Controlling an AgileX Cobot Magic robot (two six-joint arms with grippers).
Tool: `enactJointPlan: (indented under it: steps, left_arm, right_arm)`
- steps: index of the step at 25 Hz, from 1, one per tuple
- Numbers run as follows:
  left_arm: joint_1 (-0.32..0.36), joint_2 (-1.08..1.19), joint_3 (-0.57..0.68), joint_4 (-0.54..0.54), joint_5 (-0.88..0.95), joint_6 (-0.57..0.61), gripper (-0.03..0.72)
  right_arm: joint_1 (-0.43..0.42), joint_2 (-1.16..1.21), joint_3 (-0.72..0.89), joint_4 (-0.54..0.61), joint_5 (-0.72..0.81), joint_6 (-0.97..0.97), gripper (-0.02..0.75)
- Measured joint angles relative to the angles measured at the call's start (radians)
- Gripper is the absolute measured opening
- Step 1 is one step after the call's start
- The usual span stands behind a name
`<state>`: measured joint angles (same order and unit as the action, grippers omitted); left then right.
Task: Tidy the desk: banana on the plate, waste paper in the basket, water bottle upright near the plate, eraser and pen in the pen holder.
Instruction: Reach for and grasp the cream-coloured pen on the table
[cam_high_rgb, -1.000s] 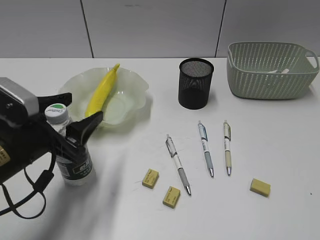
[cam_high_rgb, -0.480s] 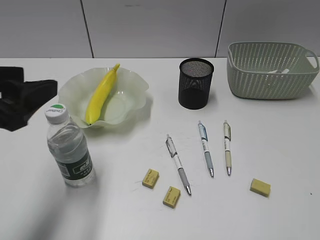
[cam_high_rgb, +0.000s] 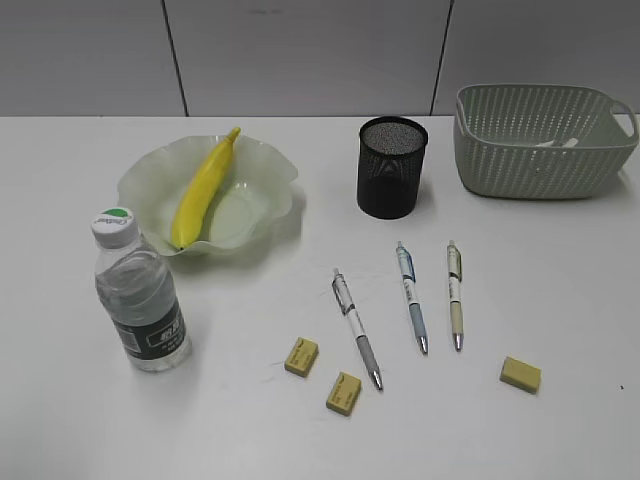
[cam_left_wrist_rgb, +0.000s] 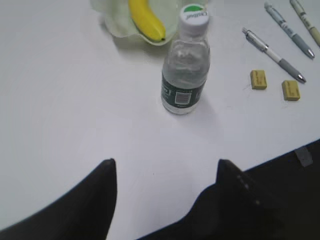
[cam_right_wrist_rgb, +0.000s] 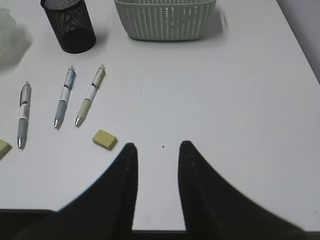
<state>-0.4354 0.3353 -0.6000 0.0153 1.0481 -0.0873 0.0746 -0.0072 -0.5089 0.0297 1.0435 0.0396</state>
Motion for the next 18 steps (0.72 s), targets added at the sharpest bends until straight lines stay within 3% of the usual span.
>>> enactJointPlan:
  steps: [7,18]
  left_arm:
    - [0.000,-0.220,0.051,0.050,0.006,-0.040,0.463]
    - [0.000,-0.255,0.061,0.057,0.009,-0.041,0.461]
  right_arm:
    - [0.000,0.000,0.000,0.003,-0.001,0.000,0.235]
    - [0.000,0.054,-0.013,0.041,-0.026,-0.050,0.239]
